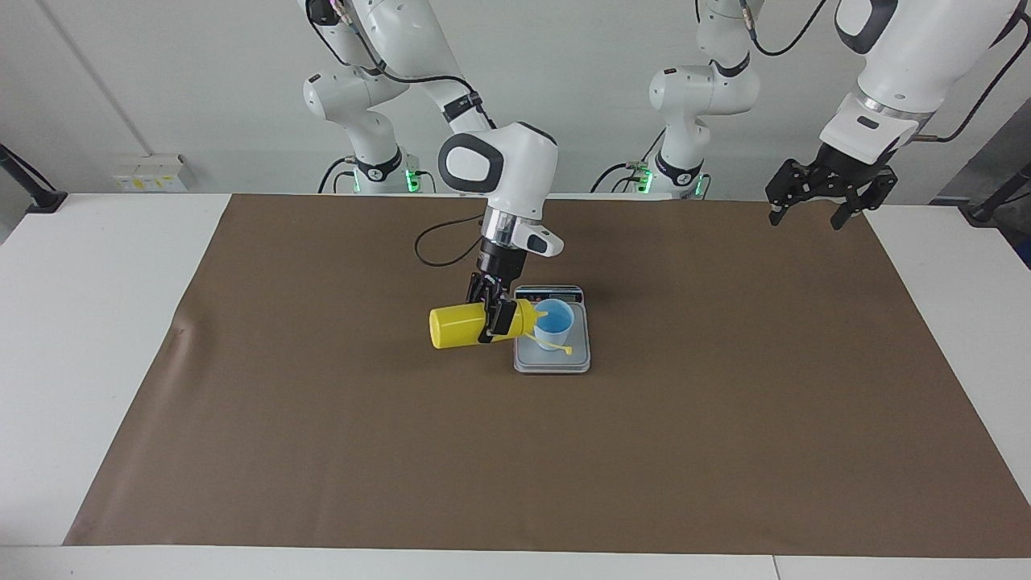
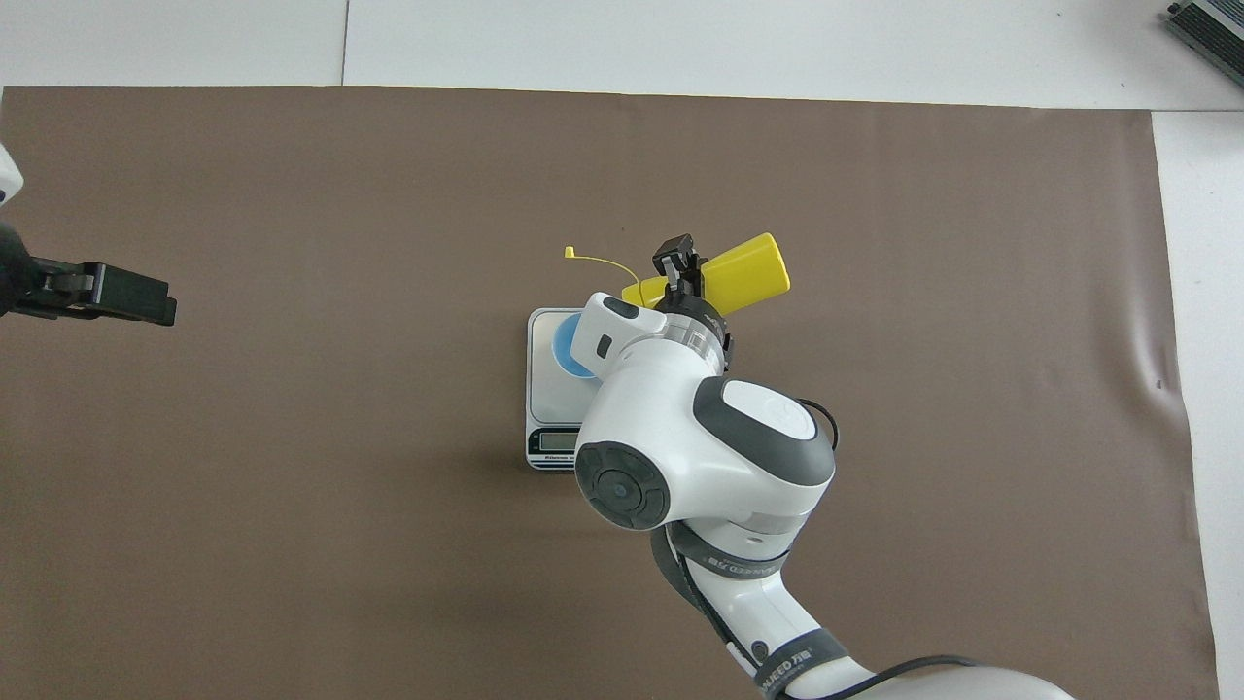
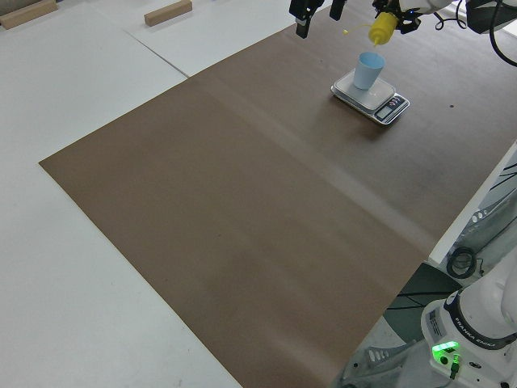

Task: Pour seasoning into cup on scale with both arms
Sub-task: 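Tilt the yellow bottle nozzle-down over the blue cup with the right gripper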

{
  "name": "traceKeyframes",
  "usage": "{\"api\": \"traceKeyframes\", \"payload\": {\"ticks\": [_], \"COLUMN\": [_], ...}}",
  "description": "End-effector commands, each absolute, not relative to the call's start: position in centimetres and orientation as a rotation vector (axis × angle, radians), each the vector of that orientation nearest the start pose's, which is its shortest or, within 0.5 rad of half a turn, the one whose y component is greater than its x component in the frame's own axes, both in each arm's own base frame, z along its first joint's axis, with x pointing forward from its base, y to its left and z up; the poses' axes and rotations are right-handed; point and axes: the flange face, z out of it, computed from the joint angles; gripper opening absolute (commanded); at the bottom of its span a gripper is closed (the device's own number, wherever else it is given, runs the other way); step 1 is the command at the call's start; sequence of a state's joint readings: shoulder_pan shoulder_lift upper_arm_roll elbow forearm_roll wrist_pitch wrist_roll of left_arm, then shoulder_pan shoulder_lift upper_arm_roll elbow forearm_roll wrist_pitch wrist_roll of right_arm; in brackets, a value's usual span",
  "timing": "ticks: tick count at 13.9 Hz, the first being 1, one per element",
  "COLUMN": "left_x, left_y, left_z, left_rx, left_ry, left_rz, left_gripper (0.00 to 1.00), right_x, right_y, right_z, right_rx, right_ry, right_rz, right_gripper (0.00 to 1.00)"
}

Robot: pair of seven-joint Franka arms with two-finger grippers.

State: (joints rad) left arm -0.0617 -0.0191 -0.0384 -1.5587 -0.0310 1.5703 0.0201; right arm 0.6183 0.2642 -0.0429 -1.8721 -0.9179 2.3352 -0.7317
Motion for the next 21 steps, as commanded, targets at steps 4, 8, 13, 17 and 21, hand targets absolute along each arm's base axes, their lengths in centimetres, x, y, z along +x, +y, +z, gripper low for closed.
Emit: {"api": "traceKeyframes", "payload": {"ticks": [4, 8, 13, 17, 21], "left_x": [54.2, 54.2, 54.2, 54.2, 54.2], "left_y": [-5.6, -5.6, -5.6, -5.6, -5.6], "left_z": [64.0, 64.0, 64.0, 64.0, 64.0], "left_rx": [-3.161, -3.161, -3.161, -3.159, -3.161], "left_ry": [0.195, 0.195, 0.195, 0.195, 0.195], "left_rz": [-0.028, -0.028, -0.028, -0.028, -0.028], "left_gripper": [1.0, 1.0, 1.0, 1.0, 1.0], "right_x": [53.6, 53.2, 53.3, 53.5, 54.1], "right_y": [36.0, 37.2, 37.1, 36.7, 34.6], "right_z": [40.0, 39.5, 39.5, 39.7, 42.9], "right_rx": [1.323, 1.306, 1.33, 1.333, 1.393], "right_ry": [1.863, 1.825, 1.806, 1.799, 1.756], "right_rz": [0.05, 0.017, 0.029, 0.029, 0.048], "right_gripper": [0.0, 0.0, 0.0, 0.0, 0.0]}}
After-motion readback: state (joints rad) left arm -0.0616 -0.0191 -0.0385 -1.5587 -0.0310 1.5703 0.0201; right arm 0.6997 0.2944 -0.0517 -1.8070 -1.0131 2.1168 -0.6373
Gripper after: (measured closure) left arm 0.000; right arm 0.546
